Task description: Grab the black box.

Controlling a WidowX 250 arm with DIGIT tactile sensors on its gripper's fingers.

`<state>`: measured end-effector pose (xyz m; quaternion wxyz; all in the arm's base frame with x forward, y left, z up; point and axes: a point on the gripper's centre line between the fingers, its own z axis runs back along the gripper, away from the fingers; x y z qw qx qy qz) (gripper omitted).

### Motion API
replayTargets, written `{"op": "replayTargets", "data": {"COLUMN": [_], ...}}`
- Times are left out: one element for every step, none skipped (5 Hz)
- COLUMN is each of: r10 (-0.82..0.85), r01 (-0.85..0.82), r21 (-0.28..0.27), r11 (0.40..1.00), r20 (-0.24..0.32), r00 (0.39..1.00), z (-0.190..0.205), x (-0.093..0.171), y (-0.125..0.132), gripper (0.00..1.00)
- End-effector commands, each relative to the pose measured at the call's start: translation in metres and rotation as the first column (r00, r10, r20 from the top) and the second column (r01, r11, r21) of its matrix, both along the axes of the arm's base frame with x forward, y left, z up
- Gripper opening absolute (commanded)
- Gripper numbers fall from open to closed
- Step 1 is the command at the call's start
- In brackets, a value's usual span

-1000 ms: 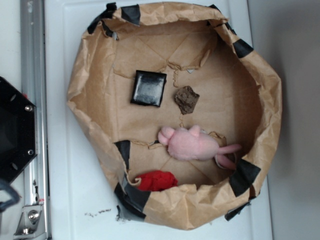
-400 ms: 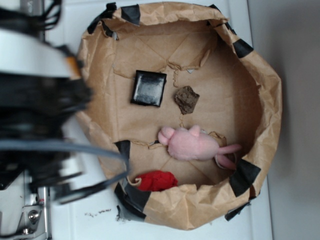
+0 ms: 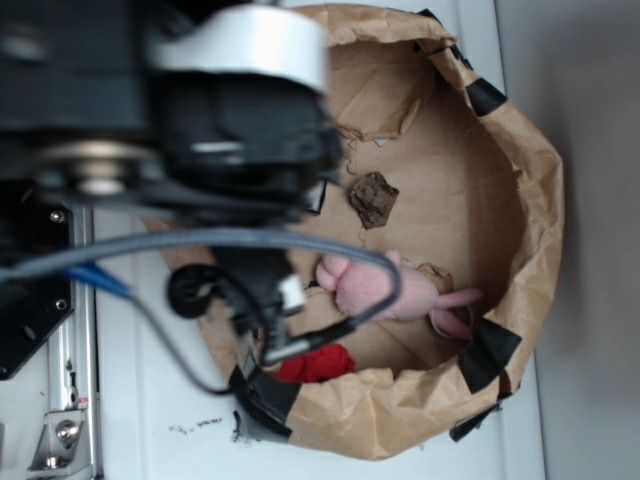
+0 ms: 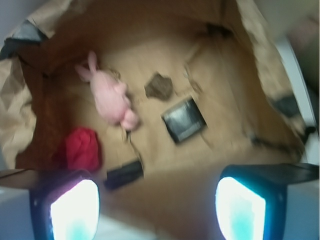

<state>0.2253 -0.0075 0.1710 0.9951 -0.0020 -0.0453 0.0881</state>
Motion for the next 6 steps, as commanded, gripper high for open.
{"op": "replayTargets", "data": {"r10": [0.067,0.067,0.067,0.067,-0.149,-0.329], "r01": [-0.071,-0.071,-0.071,-0.071,0.126,0.295], "r21": [0.031,0.031,0.031,0.031,0.110,0.166], "r11": [0.997,0.997,0.997,0.997,0.986,0.941], "r20": [0.138,0.138,0.138,0.138,0.230,0.245], "r00": [0.988,0.988,0.988,0.988,0.962,0.912], "z": [-0.036,-0.036,-0.036,-0.036,-0.074,-0.091], "x": [0.037,0.037,0.037,0.037,0.047,0.042], "y": [0.035,0.035,0.035,0.035,0.046,0.048], "gripper": [1.00,1.00,1.00,1.00,1.00,1.00]}}
